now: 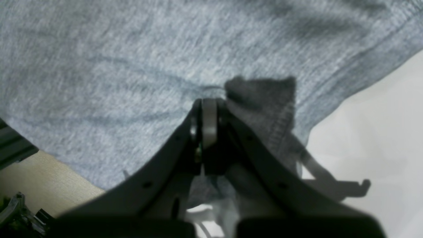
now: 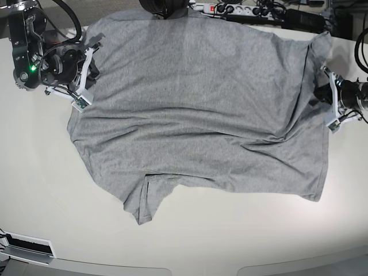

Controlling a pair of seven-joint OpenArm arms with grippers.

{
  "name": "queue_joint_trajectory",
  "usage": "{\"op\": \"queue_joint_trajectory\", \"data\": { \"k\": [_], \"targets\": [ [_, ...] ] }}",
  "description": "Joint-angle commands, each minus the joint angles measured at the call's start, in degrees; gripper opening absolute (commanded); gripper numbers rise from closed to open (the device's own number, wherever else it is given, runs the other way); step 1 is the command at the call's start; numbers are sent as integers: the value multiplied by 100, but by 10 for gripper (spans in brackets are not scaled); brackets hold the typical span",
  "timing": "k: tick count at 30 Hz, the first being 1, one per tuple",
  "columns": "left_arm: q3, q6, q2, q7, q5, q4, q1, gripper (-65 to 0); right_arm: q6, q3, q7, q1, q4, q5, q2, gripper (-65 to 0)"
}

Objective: Layout the t-shirt on the table in an organized manner, then fold the t-shirt properly
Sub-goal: 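Grasp the shirt edge with the left gripper and tug it outward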

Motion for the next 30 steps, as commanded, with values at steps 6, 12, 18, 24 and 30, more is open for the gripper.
{"op": "queue_joint_trajectory", "data": {
  "k": [6,12,18,24,30],
  "targets": [
    [-66,48,136,-352,262,-675,-107,-650,-42,26,2,33,66,-39,83,-650],
    [-66,-105,538,-662,684,-1067,-111,-650,-37,26,-20,31,66,-7,83,-650],
    [-66,-96,455,-728,927,-1064,-229,-650,-37,26,-105,31,66,-4,83,-650],
    [-66,-37,197,-752,940,-1064,-509,-650,-37,26,-107,28,66,-7,83,-650],
    [-66,315,11,-1202,1471,-1067,-542,-650,-37,26,-109,15,66,-4,83,-650]
  ]
}}
